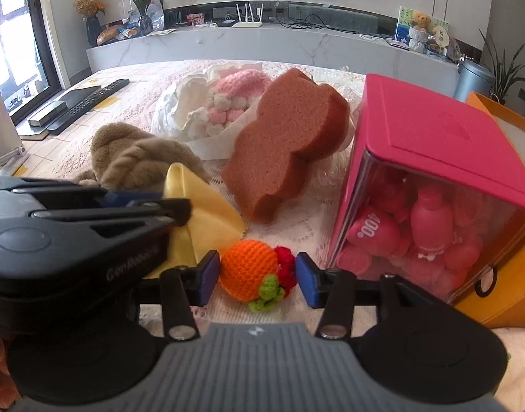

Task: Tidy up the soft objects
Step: 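Grasp the crocheted orange fruit with the right tool while the left tool grasps the yellow cloth, then carry the orange fruit with the right tool while the left tool carries the yellow cloth to the box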

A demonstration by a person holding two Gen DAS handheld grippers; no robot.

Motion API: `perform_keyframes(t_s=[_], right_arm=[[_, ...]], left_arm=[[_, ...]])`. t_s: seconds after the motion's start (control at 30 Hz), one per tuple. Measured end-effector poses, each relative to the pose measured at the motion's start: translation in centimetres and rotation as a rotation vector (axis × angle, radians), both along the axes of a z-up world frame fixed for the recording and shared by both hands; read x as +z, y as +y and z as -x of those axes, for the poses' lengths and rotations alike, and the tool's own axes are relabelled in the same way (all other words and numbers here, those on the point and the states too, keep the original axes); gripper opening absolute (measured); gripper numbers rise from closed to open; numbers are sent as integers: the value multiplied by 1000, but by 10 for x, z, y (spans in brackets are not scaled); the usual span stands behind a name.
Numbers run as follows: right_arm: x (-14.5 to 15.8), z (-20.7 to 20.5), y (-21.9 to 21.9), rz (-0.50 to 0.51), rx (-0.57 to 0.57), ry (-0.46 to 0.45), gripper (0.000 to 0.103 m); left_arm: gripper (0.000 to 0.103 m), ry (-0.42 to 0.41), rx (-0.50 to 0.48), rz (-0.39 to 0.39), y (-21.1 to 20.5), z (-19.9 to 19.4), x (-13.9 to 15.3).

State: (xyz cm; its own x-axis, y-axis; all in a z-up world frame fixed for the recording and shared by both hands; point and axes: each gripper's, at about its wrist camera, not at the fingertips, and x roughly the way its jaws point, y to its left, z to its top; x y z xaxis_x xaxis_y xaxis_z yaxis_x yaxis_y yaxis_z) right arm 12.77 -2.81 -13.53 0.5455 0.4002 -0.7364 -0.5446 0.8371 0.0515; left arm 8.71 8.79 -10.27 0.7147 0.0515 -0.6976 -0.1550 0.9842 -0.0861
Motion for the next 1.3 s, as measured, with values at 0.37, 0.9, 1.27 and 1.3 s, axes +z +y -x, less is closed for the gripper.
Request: perform_keyframes(t_s=[0.37, 0.9, 1.27, 1.3], right_arm=[[11, 4, -17, -47, -24, 4, 30], [35, 14, -46, -89, -64, 0, 0], [20, 23, -32, -40, 15, -27, 48], [18, 21, -28, -28, 23, -25, 48]], left_arm=[[1, -77, 30, 30, 4, 24, 17], [1, -115, 19, -12, -12, 48, 36], [1, -33, 58, 15, -1, 51, 20], [1, -36, 60, 23, 1, 52, 20]])
